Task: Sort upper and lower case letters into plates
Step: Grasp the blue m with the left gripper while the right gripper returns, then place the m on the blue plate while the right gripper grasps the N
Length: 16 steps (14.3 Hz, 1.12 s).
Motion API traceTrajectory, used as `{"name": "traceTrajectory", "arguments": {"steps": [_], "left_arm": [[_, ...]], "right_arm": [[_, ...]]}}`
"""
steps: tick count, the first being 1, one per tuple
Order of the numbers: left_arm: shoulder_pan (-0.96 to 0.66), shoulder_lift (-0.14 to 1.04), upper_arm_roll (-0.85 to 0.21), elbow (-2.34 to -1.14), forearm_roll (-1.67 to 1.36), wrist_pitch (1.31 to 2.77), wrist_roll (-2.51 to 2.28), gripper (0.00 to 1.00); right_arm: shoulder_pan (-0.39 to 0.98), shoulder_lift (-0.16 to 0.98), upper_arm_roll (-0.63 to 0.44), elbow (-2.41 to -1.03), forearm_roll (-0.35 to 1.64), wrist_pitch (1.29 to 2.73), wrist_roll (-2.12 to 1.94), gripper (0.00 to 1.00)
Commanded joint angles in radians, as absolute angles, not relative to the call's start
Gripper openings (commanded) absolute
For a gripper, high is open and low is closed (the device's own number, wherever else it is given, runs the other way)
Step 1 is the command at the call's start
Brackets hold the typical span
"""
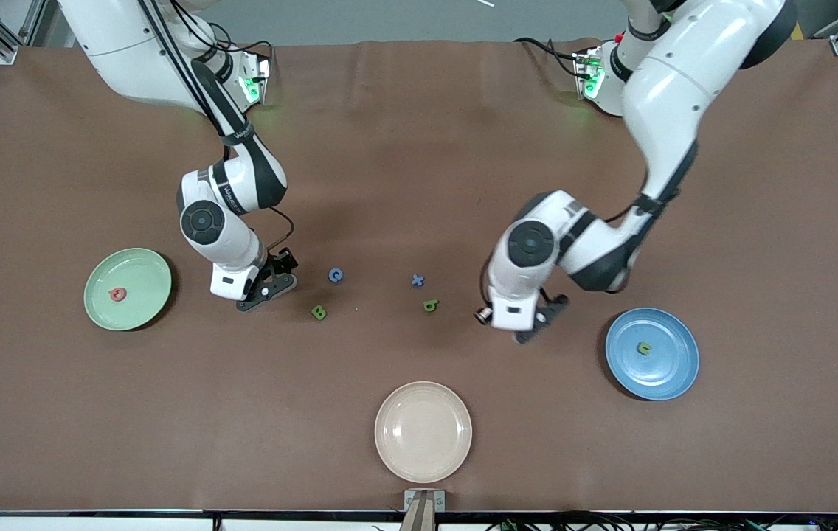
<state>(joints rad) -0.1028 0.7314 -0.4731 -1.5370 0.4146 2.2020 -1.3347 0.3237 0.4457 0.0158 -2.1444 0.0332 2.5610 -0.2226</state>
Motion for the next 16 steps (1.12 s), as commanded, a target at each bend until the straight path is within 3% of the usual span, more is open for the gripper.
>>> {"name": "traceTrajectory", "arguments": {"steps": [1, 8, 9, 10, 11, 12, 13, 14, 16], "left_arm": [[0.023, 0.706, -0.480, -1.555, 0.430, 2.175, -1.093, 0.00], [0.236, 0.722, -0.476, -1.568, 0.431, 2.174, -0.683, 0.02], [0.251, 0.733, -0.472, -1.568, 0.433, 2.175, -0.661, 0.11], [0.258, 0.738, -0.471, -1.566, 0.433, 2.175, -0.652, 0.26], [0.256, 0.742, -0.463, -1.565, 0.436, 2.175, -0.652, 0.48], [0.256, 0.742, -0.456, -1.563, 0.461, 2.175, -0.653, 0.77], [0.258, 0.742, -0.456, -1.563, 0.471, 2.175, -0.655, 0.91], [0.252, 0.741, -0.456, -1.563, 0.471, 2.175, -0.657, 1.00], [0.232, 0.733, -0.468, -1.560, 0.457, 2.175, -0.675, 1.00]], "right_arm": [[0.342, 0.445, 0.008, -2.163, 0.067, 2.569, -0.210, 0.78], [0.365, 0.471, 0.008, -2.164, 0.097, 2.588, -0.212, 0.76], [0.365, 0.471, 0.006, -2.164, 0.097, 2.586, -0.212, 0.73], [0.365, 0.471, 0.008, -2.166, 0.097, 2.586, -0.212, 0.67], [0.365, 0.471, 0.006, -2.167, 0.097, 2.586, -0.212, 0.64], [0.365, 0.471, 0.006, -2.169, 0.097, 2.586, -0.213, 0.61], [0.365, 0.471, 0.006, -2.172, 0.097, 2.588, -0.213, 0.56], [0.365, 0.471, 0.006, -2.174, 0.097, 2.589, -0.213, 0.50], [0.365, 0.471, 0.006, -2.175, 0.095, 2.595, -0.213, 0.39]]}}
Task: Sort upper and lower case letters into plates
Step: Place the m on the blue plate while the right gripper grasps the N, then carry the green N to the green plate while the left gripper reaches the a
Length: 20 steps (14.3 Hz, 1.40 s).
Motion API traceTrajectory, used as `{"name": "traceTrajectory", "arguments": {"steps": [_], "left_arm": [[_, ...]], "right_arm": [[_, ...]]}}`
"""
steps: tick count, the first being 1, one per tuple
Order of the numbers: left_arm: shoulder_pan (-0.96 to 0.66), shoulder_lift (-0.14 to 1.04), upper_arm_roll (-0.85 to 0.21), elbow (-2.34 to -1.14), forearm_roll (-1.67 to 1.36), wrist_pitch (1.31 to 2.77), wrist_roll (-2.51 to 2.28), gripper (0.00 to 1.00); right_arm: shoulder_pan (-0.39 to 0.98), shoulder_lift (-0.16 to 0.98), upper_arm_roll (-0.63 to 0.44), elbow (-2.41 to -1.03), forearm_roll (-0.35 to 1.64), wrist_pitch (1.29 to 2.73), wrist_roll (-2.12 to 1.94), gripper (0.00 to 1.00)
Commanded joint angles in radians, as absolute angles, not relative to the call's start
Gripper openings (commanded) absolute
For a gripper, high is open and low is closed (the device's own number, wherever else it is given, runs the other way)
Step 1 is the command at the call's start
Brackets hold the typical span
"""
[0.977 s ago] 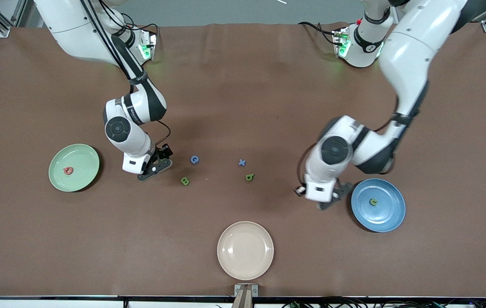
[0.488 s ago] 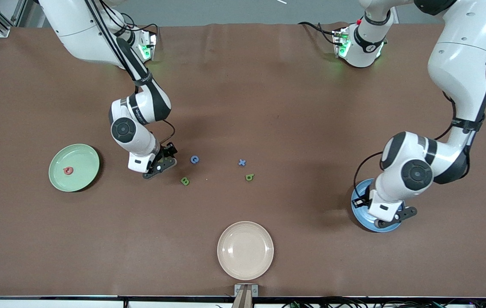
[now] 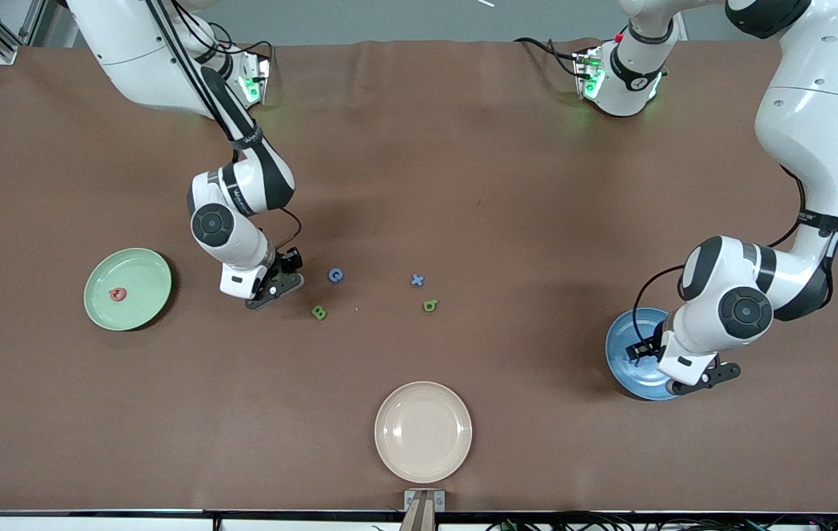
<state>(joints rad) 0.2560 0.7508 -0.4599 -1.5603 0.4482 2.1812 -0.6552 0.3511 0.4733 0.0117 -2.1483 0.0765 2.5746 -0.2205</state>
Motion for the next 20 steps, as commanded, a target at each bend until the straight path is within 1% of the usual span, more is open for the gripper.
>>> {"name": "traceTrajectory", "arguments": {"steps": [1, 4, 6, 7, 9, 11, 13, 15, 17, 18, 20], "left_arm": [[0.219, 0.727, -0.483, -1.560, 0.453, 2.175, -0.693, 1.00], [0.172, 0.727, -0.570, -1.562, 0.452, 2.175, -0.863, 1.00], [0.097, 0.733, -0.588, -1.559, 0.453, 2.175, -0.972, 1.00], [0.057, 0.738, -0.588, -1.555, 0.453, 2.178, -1.020, 1.00], [-0.024, 0.755, -0.584, -1.552, 0.451, 2.190, -1.124, 1.00], [-0.112, 0.779, -0.577, -1.525, 0.457, 2.229, -1.192, 1.00], [-0.193, 0.820, -0.539, -1.474, 0.454, 2.267, -1.248, 0.99], [-0.294, 0.888, -0.485, -1.364, 0.453, 2.270, -1.278, 0.97], [-0.406, 0.957, -0.404, -1.242, 0.448, 2.272, -1.313, 0.94], [-0.451, 0.978, -0.367, -1.209, 0.446, 2.272, -1.319, 0.88], [-0.477, 1.003, -0.339, -1.190, 0.446, 2.284, -1.319, 0.75]], "right_arm": [[0.365, 0.472, 0.006, -2.175, 0.095, 2.606, -0.213, 0.34], [0.365, 0.472, 0.006, -2.181, 0.095, 2.615, -0.213, 0.21], [0.364, 0.471, 0.006, -2.181, 0.095, 2.612, -0.212, 0.15], [0.361, 0.462, 0.006, -2.180, 0.095, 2.600, -0.212, 0.13], [0.351, 0.422, 0.000, -2.181, 0.095, 2.582, -0.212, 0.13], [0.304, 0.347, -0.008, -2.178, 0.092, 2.447, -0.224, 0.13], [0.227, 0.270, -0.009, -2.181, 0.078, 2.366, -0.268, 0.13], [0.132, 0.213, -0.009, -2.189, 0.058, 2.303, -0.375, 0.13], [0.024, 0.202, -0.009, -2.189, 0.023, 2.286, -0.483, 0.13], [-0.032, 0.210, -0.009, -2.187, -0.001, 2.290, -0.524, 0.14], [-0.128, 0.218, -0.008, -2.187, -0.029, 2.305, -0.593, 0.14]]}}
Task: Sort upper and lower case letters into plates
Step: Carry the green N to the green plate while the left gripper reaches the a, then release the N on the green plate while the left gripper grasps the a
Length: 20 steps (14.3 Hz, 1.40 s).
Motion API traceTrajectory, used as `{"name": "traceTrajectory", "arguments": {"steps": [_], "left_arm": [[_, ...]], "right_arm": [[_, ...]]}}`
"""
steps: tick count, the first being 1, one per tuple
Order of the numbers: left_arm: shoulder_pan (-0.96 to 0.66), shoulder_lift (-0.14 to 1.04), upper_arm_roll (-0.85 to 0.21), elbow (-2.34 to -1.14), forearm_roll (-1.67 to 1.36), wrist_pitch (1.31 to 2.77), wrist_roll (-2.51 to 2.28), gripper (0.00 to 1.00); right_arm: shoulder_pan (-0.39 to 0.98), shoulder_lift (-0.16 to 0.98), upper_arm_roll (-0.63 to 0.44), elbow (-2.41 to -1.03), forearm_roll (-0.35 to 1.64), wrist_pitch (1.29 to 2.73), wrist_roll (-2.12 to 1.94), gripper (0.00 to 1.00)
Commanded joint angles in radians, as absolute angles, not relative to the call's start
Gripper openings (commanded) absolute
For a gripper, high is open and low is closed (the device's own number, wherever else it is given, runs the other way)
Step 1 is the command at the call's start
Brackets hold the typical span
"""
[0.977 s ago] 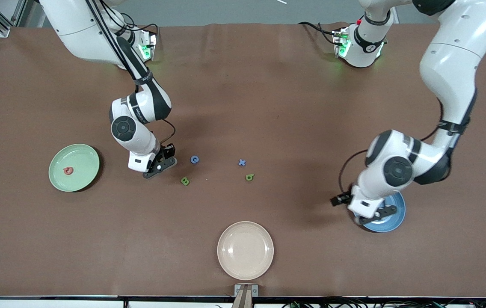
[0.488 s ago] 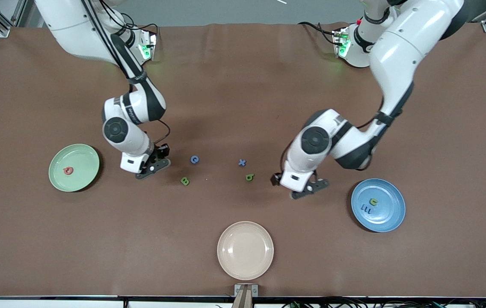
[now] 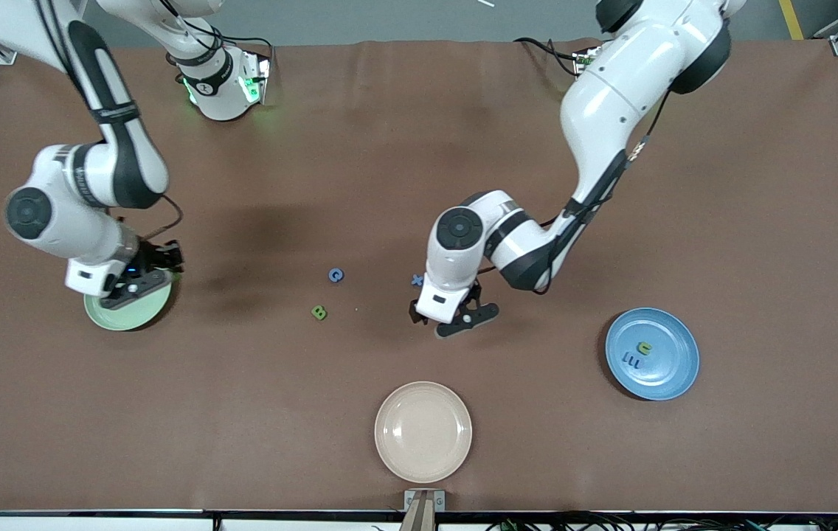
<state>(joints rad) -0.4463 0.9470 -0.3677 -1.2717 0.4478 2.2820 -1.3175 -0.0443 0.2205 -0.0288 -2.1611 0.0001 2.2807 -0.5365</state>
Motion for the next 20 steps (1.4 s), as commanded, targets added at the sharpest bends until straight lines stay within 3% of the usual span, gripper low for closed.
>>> {"name": "traceTrajectory", "arguments": {"steps": [1, 6, 11, 12, 13, 14, 16, 20], "left_arm": [[-0.479, 1.021, -0.339, -1.174, 0.445, 2.290, -1.321, 0.70], [-0.517, 1.031, -0.337, -1.160, 0.397, 2.249, -1.321, 0.62], [-0.535, 1.028, -0.337, -1.160, 0.394, 2.157, -1.321, 0.59], [-0.535, 1.028, -0.336, -1.160, 0.394, 2.157, -1.319, 0.59], [-0.535, 1.029, -0.336, -1.160, 0.394, 2.157, -1.318, 0.58], [-0.535, 1.031, -0.336, -1.160, 0.394, 2.157, -1.316, 0.57], [-0.534, 1.031, -0.336, -1.160, 0.394, 2.157, -1.316, 0.55], [-0.534, 1.035, -0.336, -1.158, 0.394, 2.163, -1.316, 0.53]], "right_arm": [[-0.167, 0.230, -0.008, -2.189, -0.029, 2.325, -0.627, 0.14], [-0.304, 0.368, -0.008, -2.191, -0.029, 2.480, -0.680, 0.16], [-0.337, 0.411, -0.008, -2.189, -0.029, 2.493, -0.677, 0.17], [-0.336, 0.410, -0.008, -2.189, -0.029, 2.488, -0.675, 0.32], [-0.331, 0.407, -0.008, -2.187, -0.029, 2.482, -0.669, 0.76], [-0.325, 0.394, -0.008, -2.187, -0.029, 2.473, -0.664, 1.00], [-0.284, 0.333, -0.002, -2.171, -0.029, 2.380, -0.654, 1.00], [-0.060, 0.252, 0.000, -2.045, -0.029, 2.102, -0.271, 1.00]]}}
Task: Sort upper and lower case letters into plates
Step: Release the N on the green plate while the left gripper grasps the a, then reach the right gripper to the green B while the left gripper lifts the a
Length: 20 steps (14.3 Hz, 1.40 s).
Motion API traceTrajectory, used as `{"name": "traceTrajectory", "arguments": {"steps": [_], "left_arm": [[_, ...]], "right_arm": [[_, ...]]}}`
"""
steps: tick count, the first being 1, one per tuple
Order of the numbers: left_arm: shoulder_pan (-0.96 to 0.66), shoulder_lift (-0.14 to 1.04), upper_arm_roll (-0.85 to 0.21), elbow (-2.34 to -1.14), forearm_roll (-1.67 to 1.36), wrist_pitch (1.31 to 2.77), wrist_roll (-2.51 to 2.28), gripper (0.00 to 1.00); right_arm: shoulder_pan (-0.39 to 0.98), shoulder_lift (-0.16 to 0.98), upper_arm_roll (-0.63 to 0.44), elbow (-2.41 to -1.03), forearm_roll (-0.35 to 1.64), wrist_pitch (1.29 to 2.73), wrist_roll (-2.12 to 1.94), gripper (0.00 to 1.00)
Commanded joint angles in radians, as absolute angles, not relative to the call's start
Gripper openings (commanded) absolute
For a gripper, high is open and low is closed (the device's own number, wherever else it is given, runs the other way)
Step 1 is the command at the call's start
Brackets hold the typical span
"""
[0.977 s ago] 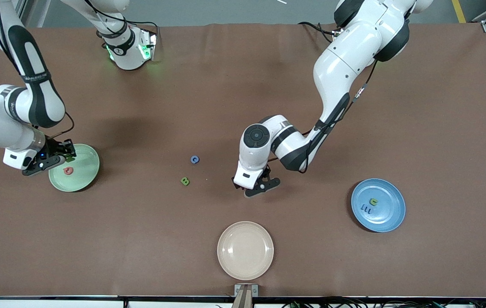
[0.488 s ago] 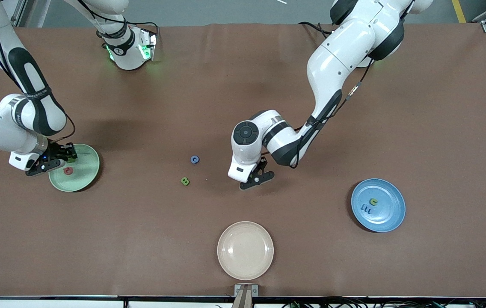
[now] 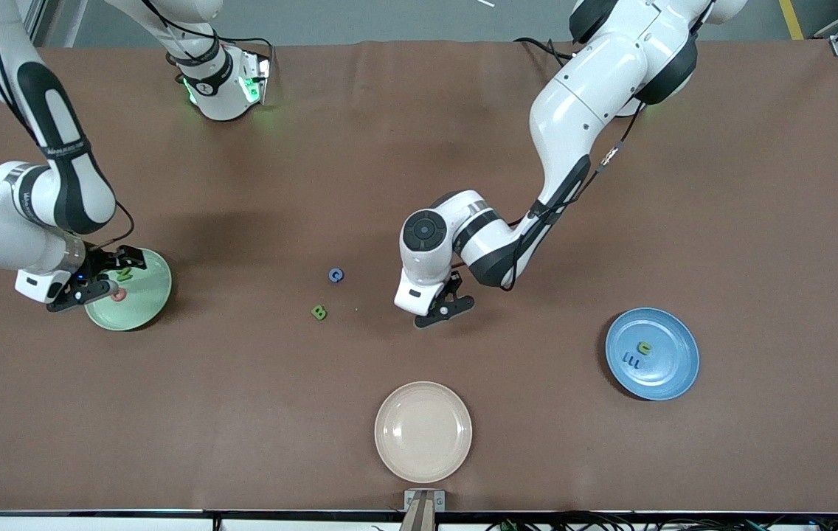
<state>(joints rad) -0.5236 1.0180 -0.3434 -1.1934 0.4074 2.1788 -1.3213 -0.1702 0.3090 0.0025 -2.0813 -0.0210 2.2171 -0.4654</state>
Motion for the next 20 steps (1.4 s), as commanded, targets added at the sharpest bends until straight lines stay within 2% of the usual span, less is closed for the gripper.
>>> {"name": "traceTrajectory", "arguments": {"steps": [1, 4, 6, 9, 10, 11, 13, 14, 18, 20], "left_arm": [[-0.532, 1.037, -0.336, -1.158, 0.394, 2.167, -1.316, 0.53], [-0.531, 1.045, -0.336, -1.158, 0.394, 2.177, -1.316, 0.52], [-0.529, 1.045, -0.336, -1.158, 0.394, 2.181, -1.316, 0.50], [-0.528, 1.046, -0.336, -1.158, 0.394, 2.183, -1.316, 0.45], [-0.528, 1.046, -0.336, -1.158, 0.394, 2.183, -1.316, 0.40], [-0.528, 1.046, -0.336, -1.158, 0.394, 2.183, -1.316, 0.30], [-0.526, 1.045, -0.336, -1.160, 0.394, 2.183, -1.316, 0.03], [-0.519, 1.036, -0.336, -1.161, 0.393, 2.181, -1.315, 0.00], [-0.398, 0.939, -0.341, -1.184, 0.396, 2.166, -1.229, 0.01], [-0.329, 0.894, -0.342, -1.198, 0.393, 2.091, -1.094, 0.01]], "right_arm": [[-0.005, 0.252, 0.000, -2.002, -0.017, 2.041, -0.139, 1.00], [0.176, 0.271, 0.000, -1.903, 0.079, 2.011, 0.308, 1.00], [0.266, 0.354, 0.000, -1.811, 0.177, 2.013, 0.626, 1.00], [0.362, 0.487, -0.002, -1.712, 0.189, 2.055, 0.920, 1.00], [0.383, 0.538, -0.005, -1.677, 0.189, 2.078, 0.926, 1.00], [0.391, 0.576, -0.005, -1.663, 0.187, 2.120, 0.927, 1.00], [0.419, 0.635, -0.006, -1.664, 0.184, 2.236, 0.927, 1.00], [0.429, 0.652, -0.006, -1.670, 0.181, 2.273, 0.927, 1.00], [0.460, 0.676, -0.020, -1.674, 0.166, 2.287, 0.942, 0.95], [0.468, 0.676, -0.031, -1.674, 0.131, 2.287, 0.959, 0.88]]}}
